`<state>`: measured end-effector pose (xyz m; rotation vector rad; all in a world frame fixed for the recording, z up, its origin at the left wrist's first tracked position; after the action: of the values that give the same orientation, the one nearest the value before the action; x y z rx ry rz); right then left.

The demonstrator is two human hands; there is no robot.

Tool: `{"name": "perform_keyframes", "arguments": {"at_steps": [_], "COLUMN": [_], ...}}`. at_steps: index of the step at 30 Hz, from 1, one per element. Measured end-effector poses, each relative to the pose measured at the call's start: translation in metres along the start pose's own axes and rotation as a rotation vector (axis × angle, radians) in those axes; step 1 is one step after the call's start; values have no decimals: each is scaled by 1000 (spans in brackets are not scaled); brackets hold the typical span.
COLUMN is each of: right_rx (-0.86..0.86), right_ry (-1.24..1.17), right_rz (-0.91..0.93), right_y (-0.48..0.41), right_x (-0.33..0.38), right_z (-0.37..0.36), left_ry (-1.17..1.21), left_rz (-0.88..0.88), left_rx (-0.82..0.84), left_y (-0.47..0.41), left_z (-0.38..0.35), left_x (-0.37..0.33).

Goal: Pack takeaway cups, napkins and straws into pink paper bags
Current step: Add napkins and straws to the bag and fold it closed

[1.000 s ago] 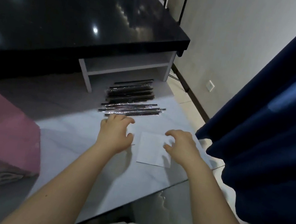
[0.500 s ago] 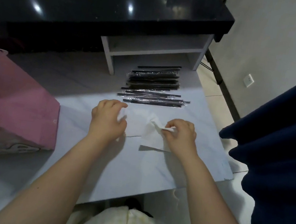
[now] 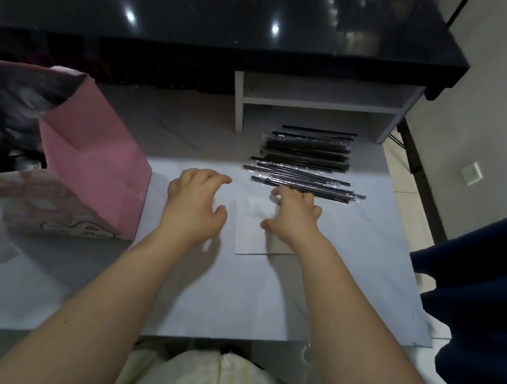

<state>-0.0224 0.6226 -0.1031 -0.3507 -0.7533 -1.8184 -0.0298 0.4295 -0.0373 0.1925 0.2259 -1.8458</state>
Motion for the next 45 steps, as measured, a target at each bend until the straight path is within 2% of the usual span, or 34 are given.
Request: {"name": "perform_keyframes", "arguments": {"at_steps": [2,4,6,10,16,23,26,31,36,40,45], "right_rx": [24,-7,-66,-240,-418,-500,-519,-481,-343,-295,-405], "right_ry": [-42,-50,-180,-271,-296,-374,-418,-456,-509,-413,-129], "right_rz": [-62,14,96,186,460,656,741,826,802,702,625], "right_y": [2,8,16,30,53,81,102,136,149,136,115], "right_x": [-2,4,13,42,135,243,292,356,401,414,423], "right_z": [-2,2,14,59,142,175,163,121,53,2,-22], "left_ry": [-16,-34,-50,-40,-149,-131,-106,-11,12,70,81], "left_rz": [-18,-31,-24,-40,-111,-18,20,-12,-10,-69,-114], "left_rx": [31,59,61,-69,-206,-357,-394,-462,-350,-231,-237], "left_y": [3,4,3,-16,-49,-35,-13,32,38,33,32], "left_z": [-1,-1,6,57,156,239,272,303,295,279,269], "left_x": [-3,-6,-8,-21,-27,41,90,171,239,270,294]}}
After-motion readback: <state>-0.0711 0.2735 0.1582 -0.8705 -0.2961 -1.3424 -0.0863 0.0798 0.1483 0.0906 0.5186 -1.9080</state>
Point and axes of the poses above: each hand's wrist, its own y-axis away from the middle knuckle, its own z-axis out of the back of the hand, x = y × z, the point moved 6 cm from there along -y, towards the middle knuckle, and after that the axes turned 10 degrees about -y, right-handed, at the moved point
